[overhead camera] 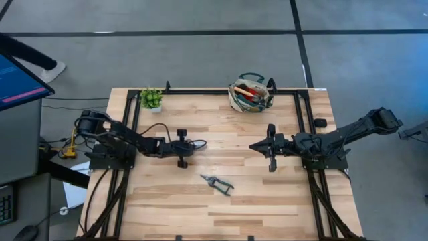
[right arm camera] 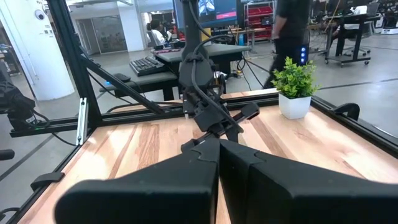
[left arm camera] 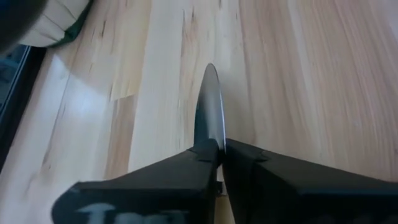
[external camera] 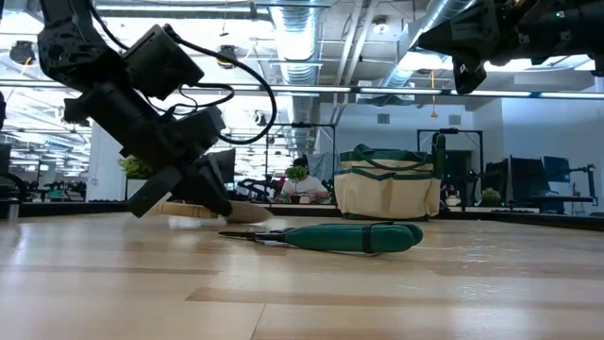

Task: Pick & Place Garden tools in Gardening bag
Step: Put the brown trowel into the gardening bag

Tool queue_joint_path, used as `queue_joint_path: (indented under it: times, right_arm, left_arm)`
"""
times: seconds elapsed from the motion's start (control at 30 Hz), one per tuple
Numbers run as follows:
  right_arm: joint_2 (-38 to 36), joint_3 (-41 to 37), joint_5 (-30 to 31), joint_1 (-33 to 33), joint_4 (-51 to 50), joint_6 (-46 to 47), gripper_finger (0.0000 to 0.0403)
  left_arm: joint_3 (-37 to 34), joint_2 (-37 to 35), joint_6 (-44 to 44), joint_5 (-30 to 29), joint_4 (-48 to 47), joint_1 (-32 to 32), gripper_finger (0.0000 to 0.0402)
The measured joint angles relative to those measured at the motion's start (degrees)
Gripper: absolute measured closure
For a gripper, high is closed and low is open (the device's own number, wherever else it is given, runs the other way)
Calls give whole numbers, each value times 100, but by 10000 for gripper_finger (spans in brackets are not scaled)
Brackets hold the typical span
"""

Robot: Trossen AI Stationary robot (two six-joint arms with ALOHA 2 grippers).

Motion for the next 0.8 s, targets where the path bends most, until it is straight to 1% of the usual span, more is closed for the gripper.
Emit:
queue_joint_path:
  times: [0.13, 0.3, 0.47, 0.63, 0.8]
  right_arm:
    - [0, 0, 0, 0, -7, -13, 403]
    - [0, 0, 0, 0, -158, -15, 403]
    - [0, 0, 0, 0, -414, -20, 403]
    - [0, 0, -2, -20, -512, -248, 403]
    - [-2, 0, -245, -229, -691, -321, 403]
  left_arm:
    - [-11, 13, -12, 166, 348, 163, 400]
    - [-21, 21, -177, 1028, 1001, 690, 400]
    - [-17, 18, -202, 1456, 1746, 1203, 400]
    - [-13, 16, -451, 2239, 2729, 1603, 400]
    - [-7, 11, -737, 2979, 3615, 2051, 400]
